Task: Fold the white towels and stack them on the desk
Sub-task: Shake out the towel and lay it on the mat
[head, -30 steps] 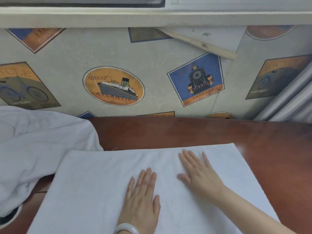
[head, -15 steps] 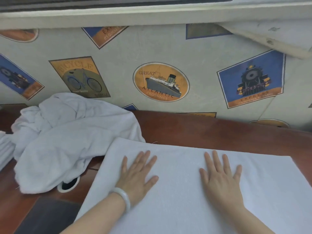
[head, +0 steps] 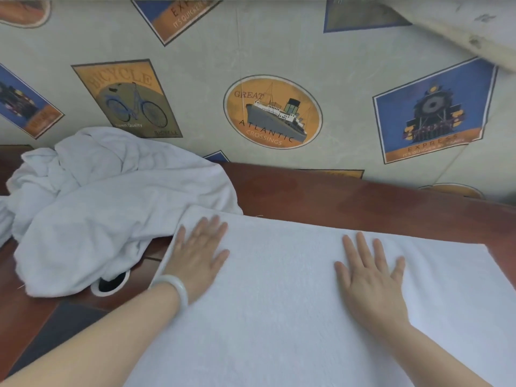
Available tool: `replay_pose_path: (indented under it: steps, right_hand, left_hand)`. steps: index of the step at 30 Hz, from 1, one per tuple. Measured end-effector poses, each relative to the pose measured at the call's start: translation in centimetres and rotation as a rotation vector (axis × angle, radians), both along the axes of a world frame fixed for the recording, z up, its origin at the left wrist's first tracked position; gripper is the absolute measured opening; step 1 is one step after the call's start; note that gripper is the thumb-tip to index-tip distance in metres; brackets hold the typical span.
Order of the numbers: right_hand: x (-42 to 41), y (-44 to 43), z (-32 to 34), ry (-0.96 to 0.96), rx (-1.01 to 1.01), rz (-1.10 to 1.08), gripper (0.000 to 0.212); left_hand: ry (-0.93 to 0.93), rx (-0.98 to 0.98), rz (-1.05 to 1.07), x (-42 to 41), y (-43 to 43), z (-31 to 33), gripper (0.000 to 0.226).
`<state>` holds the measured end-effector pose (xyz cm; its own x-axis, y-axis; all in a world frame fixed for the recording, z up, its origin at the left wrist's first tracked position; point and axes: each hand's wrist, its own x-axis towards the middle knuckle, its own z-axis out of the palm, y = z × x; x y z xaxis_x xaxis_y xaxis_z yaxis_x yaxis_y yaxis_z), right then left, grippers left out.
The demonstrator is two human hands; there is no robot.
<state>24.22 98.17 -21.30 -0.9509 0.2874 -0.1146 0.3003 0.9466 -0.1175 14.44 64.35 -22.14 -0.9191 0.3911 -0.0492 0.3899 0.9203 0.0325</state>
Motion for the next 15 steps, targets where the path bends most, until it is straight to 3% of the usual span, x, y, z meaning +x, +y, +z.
replay_pose_path:
  steps: [5,10,15]
  right_hand:
    - [0.0,-0.2,0.2,0.011,-0.015,0.000,0.061]
    - [0.0,-0.1,0.4,0.005,-0.017,0.005,0.060]
    - [-0.7,-0.5,1.1,-0.133,0.102,-0.023,0.059]
  left_hand:
    - [0.042,-0.044,0.151,-2.8,-3.4,1.5,0.083]
    - [0.102,0.085,0.087,8.4,0.7,0.1,0.067]
    - [0.095,0.059,0.340,9.9,-0.6,-0.8,0.067]
